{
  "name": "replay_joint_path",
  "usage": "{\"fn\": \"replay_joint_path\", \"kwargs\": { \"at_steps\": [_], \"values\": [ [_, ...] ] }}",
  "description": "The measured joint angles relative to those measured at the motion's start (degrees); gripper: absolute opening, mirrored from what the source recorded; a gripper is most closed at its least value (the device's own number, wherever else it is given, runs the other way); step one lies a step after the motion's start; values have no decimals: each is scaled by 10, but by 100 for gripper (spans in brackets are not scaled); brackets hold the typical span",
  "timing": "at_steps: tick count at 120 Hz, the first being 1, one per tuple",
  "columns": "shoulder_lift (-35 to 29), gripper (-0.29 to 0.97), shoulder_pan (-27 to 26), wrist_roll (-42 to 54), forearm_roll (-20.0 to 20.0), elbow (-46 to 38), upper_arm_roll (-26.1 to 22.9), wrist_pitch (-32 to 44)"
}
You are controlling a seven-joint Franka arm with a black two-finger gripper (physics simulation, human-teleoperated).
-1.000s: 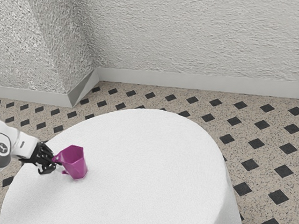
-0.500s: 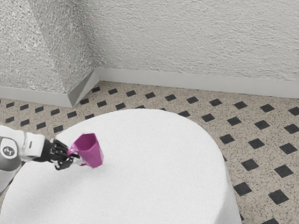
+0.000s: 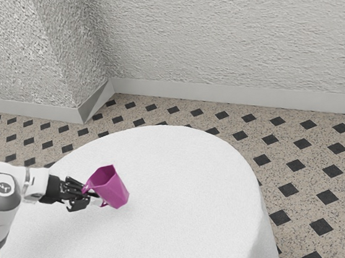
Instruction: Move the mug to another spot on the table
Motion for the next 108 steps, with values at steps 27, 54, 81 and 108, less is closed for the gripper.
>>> {"fn": "replay_joint_path", "kwargs": {
  "at_steps": [27, 54, 81, 108],
  "values": [
    [-9, -5, -43, 1, -11, 4, 33, 1],
    [-13, -5, -82, 2, -13, 17, 54, 3],
    [-18, -6, -94, 2, -13, 20, 80, 4],
    [-14, 36, -93, 2, -12, 20, 80, -4]
  ]
}}
